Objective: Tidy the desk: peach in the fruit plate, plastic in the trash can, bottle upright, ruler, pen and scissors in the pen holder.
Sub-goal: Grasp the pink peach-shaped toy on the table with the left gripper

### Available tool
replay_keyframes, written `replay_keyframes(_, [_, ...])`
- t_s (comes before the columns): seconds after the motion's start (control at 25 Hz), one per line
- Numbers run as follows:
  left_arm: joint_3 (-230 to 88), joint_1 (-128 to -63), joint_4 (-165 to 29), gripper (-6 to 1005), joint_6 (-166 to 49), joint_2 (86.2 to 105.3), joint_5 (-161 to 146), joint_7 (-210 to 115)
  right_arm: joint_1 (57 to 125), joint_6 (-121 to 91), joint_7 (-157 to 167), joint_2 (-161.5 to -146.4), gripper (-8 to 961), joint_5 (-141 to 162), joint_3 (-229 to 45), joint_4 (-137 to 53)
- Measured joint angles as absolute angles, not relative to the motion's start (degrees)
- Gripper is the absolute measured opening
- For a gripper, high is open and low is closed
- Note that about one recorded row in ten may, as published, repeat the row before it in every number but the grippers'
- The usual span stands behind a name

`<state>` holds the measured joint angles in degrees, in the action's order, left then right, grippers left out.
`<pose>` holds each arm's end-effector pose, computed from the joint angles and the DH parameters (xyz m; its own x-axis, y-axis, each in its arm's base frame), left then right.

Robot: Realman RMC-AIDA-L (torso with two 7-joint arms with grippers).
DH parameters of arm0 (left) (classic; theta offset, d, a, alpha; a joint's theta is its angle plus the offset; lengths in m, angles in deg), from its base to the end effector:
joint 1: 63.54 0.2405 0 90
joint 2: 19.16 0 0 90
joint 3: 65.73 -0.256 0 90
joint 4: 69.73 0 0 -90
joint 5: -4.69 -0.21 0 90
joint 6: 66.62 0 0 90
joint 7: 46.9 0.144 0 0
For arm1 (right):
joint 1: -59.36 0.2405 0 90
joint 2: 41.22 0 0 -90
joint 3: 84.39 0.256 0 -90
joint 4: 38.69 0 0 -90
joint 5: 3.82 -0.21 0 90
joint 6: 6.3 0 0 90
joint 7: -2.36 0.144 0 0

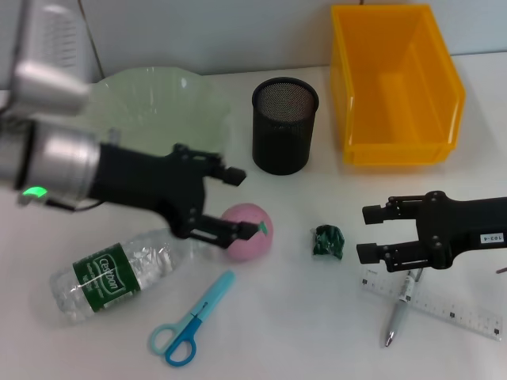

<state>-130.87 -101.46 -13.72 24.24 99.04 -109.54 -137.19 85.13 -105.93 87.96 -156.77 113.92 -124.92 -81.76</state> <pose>-0.1586 0.3538 -0.0119 0.9746 0.0506 0.2181 0.0580 -0.9979 -0.0273 0.2828 0.2993 0.0323 0.7941 -0.4298 -0.4297 -0.4904 -0.8708 -0.0354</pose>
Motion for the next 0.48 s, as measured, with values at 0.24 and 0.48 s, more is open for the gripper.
replay_keyframes(0.24, [-138.1,-107.3,-14.4,735,16.4,99.56,-116.4,-140.2,85.2,-105.9,88.5,-156.74,770,114.3,-124.8,-81.8])
replay_keyframes(0.48, [-145.7,-108.6,-14.6,725,11.1,99.85,-118.8,-142.6,85.2,-105.9,88.6,-156.7,769,114.3,-124.8,-81.8])
